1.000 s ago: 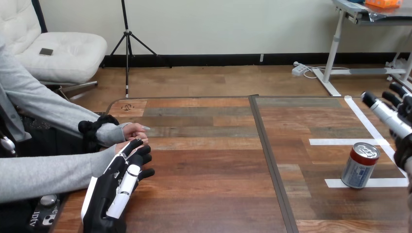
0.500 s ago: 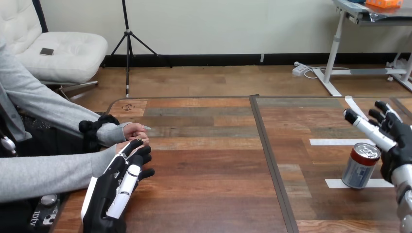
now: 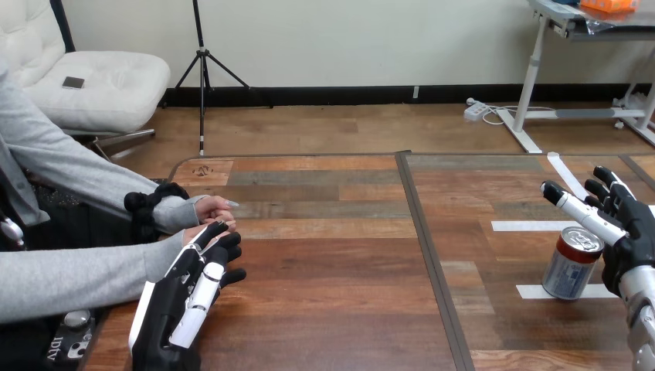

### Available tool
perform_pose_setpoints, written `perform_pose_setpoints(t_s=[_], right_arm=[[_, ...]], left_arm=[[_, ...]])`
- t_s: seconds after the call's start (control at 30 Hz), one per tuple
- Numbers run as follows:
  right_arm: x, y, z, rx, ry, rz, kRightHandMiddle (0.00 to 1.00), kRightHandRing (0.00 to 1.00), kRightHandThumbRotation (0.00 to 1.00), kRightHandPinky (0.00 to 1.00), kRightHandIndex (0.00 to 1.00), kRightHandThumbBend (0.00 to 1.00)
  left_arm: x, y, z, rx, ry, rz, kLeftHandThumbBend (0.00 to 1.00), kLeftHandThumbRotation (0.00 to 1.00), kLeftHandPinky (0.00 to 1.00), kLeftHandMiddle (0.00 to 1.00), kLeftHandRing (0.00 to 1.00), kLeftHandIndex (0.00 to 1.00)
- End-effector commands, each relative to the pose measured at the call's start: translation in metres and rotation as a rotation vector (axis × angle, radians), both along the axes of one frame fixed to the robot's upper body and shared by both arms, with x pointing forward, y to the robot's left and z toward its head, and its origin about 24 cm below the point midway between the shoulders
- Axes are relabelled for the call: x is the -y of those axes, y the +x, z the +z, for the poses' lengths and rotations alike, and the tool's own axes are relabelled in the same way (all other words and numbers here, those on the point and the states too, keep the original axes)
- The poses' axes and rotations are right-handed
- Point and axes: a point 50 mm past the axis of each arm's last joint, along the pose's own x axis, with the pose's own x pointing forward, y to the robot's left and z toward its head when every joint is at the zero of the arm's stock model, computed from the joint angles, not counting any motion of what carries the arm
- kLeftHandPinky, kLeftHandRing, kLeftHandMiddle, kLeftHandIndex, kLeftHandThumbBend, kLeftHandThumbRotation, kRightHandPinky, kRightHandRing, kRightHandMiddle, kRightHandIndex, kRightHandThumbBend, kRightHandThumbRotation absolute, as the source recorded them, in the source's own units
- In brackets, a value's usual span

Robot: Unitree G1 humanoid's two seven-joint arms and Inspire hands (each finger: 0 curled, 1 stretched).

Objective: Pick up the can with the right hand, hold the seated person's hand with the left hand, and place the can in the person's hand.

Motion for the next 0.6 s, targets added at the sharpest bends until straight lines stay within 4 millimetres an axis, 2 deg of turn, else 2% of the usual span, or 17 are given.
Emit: perform_pose_setpoints(t_s=[0.0,0.57], right_arm=[[-0.0078,0.0102,0.0083,0.027,-0.009,0.034,0.95,0.97,0.24,0.97,0.96,1.0],[-0.0112,0.0061,-0.0003,0.004,0.008,0.033,0.97,0.98,0.23,0.98,0.97,1.0]], left_arm=[[0.0018,0.019,0.0203,0.101,0.013,-0.018,0.41,0.64,0.74,0.82,0.84,0.84],[0.0014,0.0183,0.0203,0.105,0.009,-0.017,0.4,0.63,0.74,0.82,0.84,0.84]])
